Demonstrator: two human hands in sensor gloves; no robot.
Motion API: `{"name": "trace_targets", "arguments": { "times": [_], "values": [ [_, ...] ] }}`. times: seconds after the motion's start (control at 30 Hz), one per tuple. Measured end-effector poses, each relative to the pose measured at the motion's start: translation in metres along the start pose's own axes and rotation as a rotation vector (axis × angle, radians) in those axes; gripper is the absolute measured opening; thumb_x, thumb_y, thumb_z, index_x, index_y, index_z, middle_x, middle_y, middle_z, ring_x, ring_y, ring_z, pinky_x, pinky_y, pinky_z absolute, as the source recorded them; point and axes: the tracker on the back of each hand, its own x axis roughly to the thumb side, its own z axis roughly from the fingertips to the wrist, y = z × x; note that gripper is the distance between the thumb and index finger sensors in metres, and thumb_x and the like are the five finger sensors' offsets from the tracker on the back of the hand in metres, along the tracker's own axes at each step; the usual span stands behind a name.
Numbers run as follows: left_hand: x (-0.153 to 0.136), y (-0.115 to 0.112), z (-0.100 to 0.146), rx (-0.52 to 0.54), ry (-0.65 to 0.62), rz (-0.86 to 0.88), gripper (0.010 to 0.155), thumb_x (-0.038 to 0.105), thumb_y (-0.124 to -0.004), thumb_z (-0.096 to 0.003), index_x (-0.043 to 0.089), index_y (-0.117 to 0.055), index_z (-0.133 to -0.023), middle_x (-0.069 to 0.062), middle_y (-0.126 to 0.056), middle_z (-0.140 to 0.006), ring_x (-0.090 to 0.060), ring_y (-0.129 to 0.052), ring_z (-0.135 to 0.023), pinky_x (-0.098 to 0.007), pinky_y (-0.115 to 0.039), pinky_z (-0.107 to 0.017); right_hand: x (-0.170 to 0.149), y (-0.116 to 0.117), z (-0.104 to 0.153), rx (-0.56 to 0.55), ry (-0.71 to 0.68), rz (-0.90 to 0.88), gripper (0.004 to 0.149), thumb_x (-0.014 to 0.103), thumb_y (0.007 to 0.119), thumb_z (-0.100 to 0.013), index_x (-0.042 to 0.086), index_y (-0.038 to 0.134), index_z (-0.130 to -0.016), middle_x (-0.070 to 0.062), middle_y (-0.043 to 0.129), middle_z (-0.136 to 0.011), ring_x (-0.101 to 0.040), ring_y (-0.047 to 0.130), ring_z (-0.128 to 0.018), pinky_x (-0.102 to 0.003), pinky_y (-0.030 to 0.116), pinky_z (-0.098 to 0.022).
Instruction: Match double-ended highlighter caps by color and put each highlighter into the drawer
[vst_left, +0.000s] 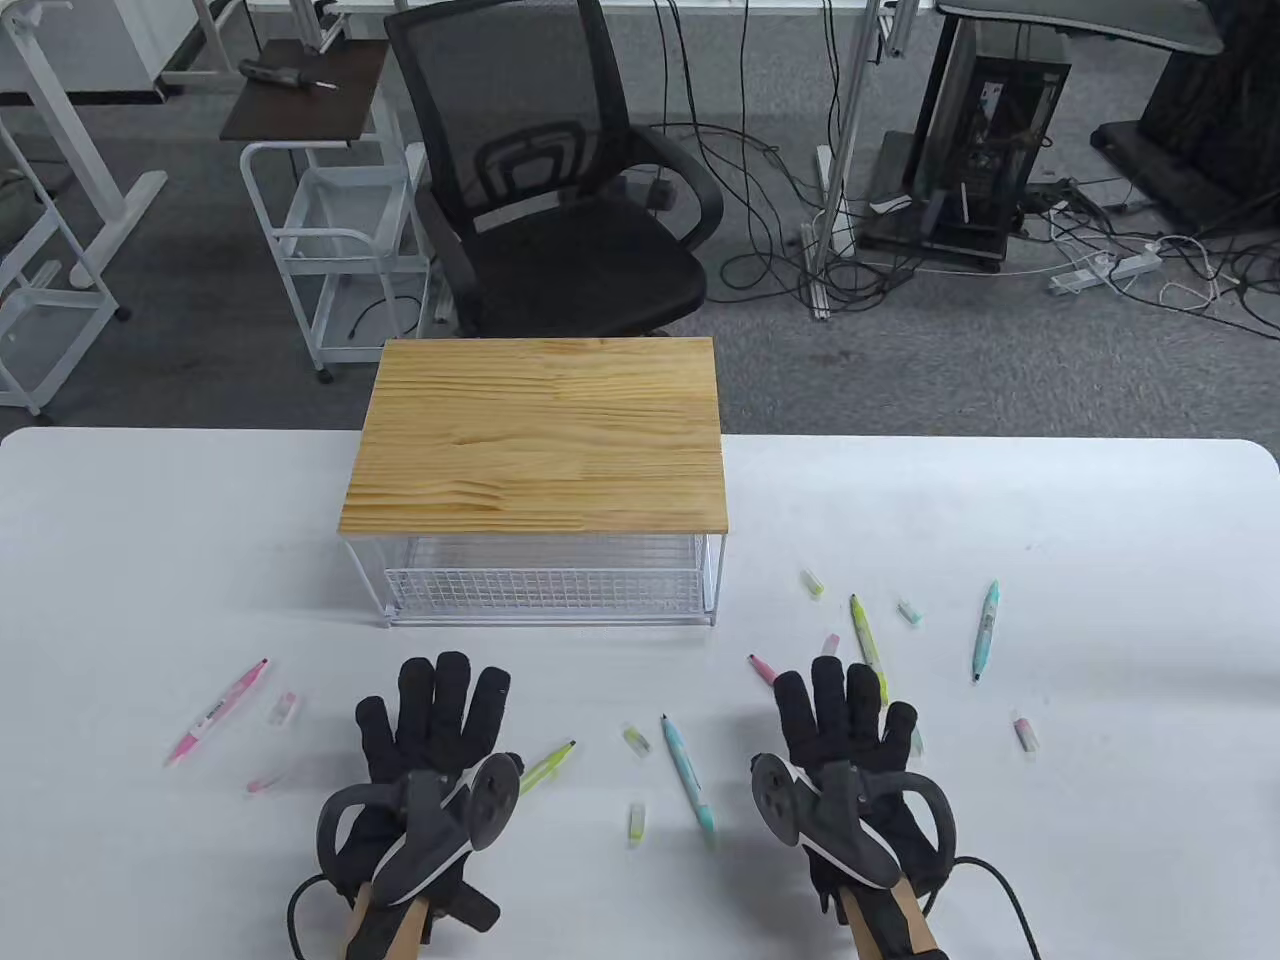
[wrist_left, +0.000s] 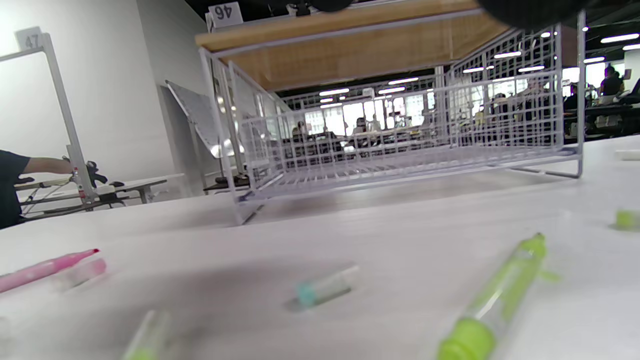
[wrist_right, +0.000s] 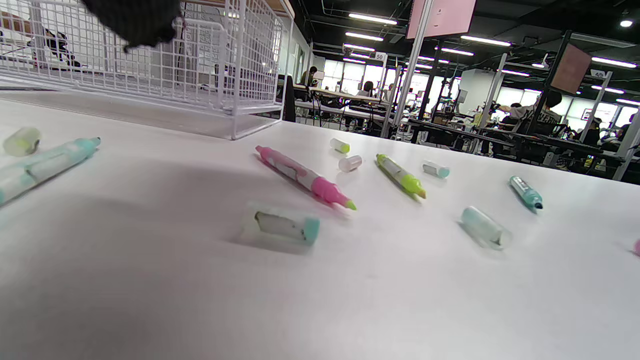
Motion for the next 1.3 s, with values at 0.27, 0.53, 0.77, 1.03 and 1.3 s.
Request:
{"name": "trace_targets", "arguments": {
  "times": [0.27, 0.53, 0.77, 1.03, 1.3],
  "values": [
    [0.000, 0.000, -0.001, -0.006, -0.003, 0.001, 0.077, 0.060, -0.056, -0.0506, 0.039, -0.014, -0.113, -0.004, -0.014, -0.129, -0.037, -0.018, -0.120, -0.069, -0.026, -0.083, 0.000, 0.001, 0.000, 0.008, -0.003, -0.001, 0.082, 0.060, 0.056, -0.054, 0.023, 0.015, -0.115, -0.019, 0.015, -0.124, -0.051, 0.019, -0.110, -0.072, 0.037, -0.075],
    [0.003, 0.011, -0.016, 0.045, 0.013, 0.034, 0.073, 0.056, -0.065, -0.0511, 0.039, -0.030, -0.114, 0.000, -0.036, -0.129, -0.032, -0.036, -0.121, -0.067, -0.034, -0.084, -0.001, -0.001, 0.000, 0.005, -0.007, -0.018, 0.081, 0.060, 0.056, -0.054, 0.023, 0.017, -0.115, -0.018, 0.017, -0.124, -0.050, 0.020, -0.110, -0.072, 0.037, -0.075],
    [0.020, 0.030, -0.107, 0.029, 0.117, 0.094, 0.057, 0.047, -0.069, -0.0525, 0.043, -0.052, -0.107, 0.008, -0.065, -0.118, -0.022, -0.062, -0.114, -0.058, -0.047, -0.087, -0.003, 0.000, -0.002, 0.012, -0.003, -0.017, 0.081, 0.060, 0.057, -0.054, 0.024, 0.018, -0.115, -0.018, 0.018, -0.124, -0.049, 0.021, -0.110, -0.071, 0.037, -0.076],
    [0.048, 0.019, -0.179, -0.128, 0.190, -0.031, 0.056, 0.046, -0.067, -0.0548, 0.051, -0.052, -0.108, 0.012, -0.065, -0.123, -0.021, -0.055, -0.121, -0.060, -0.043, -0.087, -0.011, 0.000, -0.002, 0.011, 0.013, -0.043, 0.080, 0.060, 0.057, -0.054, 0.023, 0.019, -0.115, -0.018, 0.021, -0.124, -0.049, 0.022, -0.110, -0.071, 0.038, -0.076],
    [0.059, 0.020, -0.195, -0.206, 0.216, -0.117, 0.044, 0.044, -0.063, -0.0559, 0.052, -0.074, -0.097, 0.014, -0.084, -0.113, -0.019, -0.067, -0.116, -0.062, -0.039, -0.090, -0.013, -0.001, -0.002, 0.015, 0.019, -0.058, 0.080, 0.059, 0.058, -0.054, 0.023, 0.020, -0.115, -0.018, 0.021, -0.124, -0.049, 0.022, -0.110, -0.071, 0.038, -0.076]
  ]
}}
